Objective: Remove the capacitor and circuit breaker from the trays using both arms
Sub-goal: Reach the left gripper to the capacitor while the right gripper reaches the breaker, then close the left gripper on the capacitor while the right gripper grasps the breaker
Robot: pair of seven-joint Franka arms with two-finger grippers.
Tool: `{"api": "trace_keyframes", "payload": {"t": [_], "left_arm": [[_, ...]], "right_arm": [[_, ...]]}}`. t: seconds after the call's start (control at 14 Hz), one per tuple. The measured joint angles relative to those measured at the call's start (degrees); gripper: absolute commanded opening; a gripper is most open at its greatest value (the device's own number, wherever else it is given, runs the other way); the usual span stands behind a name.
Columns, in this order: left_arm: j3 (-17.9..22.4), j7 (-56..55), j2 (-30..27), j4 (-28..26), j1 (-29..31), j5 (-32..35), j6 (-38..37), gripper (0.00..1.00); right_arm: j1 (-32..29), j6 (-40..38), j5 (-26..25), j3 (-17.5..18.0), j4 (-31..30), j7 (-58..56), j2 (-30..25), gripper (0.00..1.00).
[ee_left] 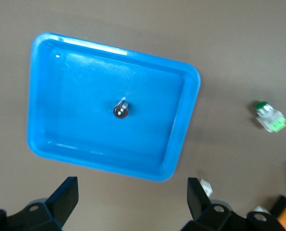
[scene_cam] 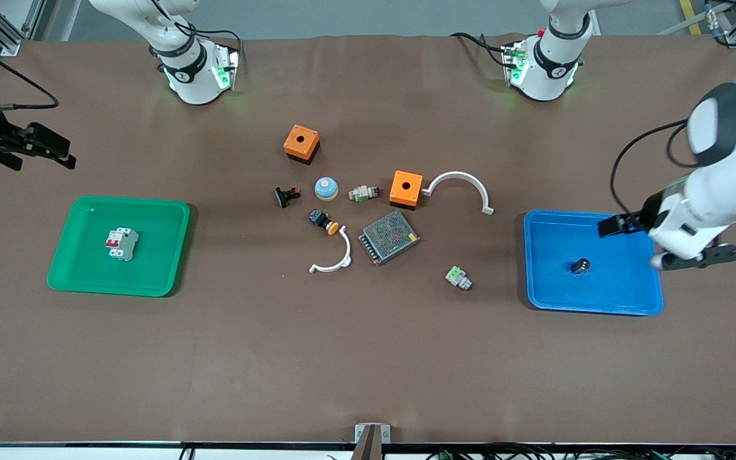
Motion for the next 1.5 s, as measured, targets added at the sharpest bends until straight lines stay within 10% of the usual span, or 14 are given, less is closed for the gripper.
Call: {"api": "trace_keyframes", "payload": {"t": [0.36,0.86,1.14,1.5], "left_arm": [[0.12,-0.06,2.76,-13.22,1.42,0.02,20.26,0.97],[0.76,-0.20,13.04,-14.63,5.12,8.19,33.96,0.85],[0.65,-0.59,15.17,-14.47,5.40,8.21,35.33,0.81],[0.53,-1.87,15.82,-14.46,4.83,8.22,35.32,0.45]], "right_arm": [[-0.30,1.23,-0.04,-0.57,0.59,0.02,1.91,1.00],[-6.06,13.86,-0.05,-1.09,2.03,-0.19,20.36,1.00],[-8.69,27.86,0.06,-1.13,-9.48,-3.02,22.17,1.00],[-9.02,49.04,0.11,-1.09,-25.78,-5.00,22.40,1.00]]}}
